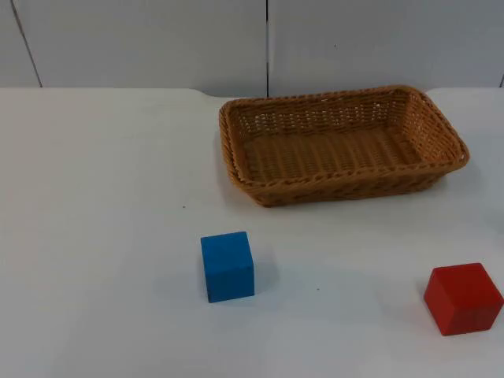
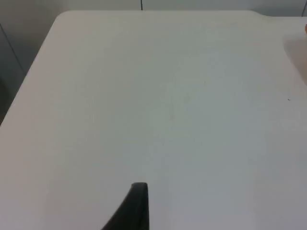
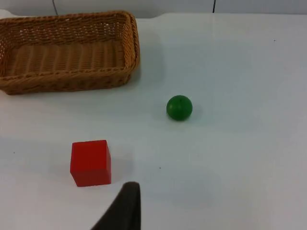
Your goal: Place all geometric objects except the red cube into the basket.
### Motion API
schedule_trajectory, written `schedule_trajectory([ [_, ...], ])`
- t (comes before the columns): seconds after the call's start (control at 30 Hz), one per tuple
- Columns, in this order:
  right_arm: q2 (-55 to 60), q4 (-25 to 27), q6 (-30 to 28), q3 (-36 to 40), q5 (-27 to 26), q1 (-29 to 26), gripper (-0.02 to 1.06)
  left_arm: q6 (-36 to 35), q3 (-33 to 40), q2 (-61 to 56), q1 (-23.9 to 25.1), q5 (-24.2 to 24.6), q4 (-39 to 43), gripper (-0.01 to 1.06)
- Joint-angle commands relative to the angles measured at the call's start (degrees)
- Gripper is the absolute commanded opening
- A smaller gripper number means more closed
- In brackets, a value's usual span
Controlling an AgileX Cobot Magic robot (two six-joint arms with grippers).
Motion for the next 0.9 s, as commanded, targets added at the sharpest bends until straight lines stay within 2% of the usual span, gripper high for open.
schedule_trajectory([
  [0.0,-0.2,0.1,-0.1,-0.7,-0.6,-0.5,1.05,0.0,0.3,-0.2,0.0,-0.2,-1.4,1.05],
  [0.2,6.9,0.0,-0.1,-6.1,-1.9,-0.5,1.05,0.0,-1.5,2.0,0.0,0.3,-4.8,1.05],
  [0.33,16.4,-1.5,-0.1,-10.2,-6.5,-0.5,1.05,-0.7,-3.8,7.8,0.0,-1.0,-5.3,1.05],
  [0.53,25.6,-1.5,-0.1,-12.8,-10.5,-0.5,1.05,-0.8,-6.7,16.3,0.0,-1.8,-6.8,1.05],
  [0.63,31.7,-1.5,-0.1,-13.7,-13.8,-0.5,1.05,-0.4,-9.8,23.3,0.0,-2.9,-6.6,1.05],
  [0.87,41.9,-1.5,-0.1,-14.7,-16.3,-0.5,1.05,2.0,-13.5,35.3,0.0,-8.5,-7.0,1.05],
])
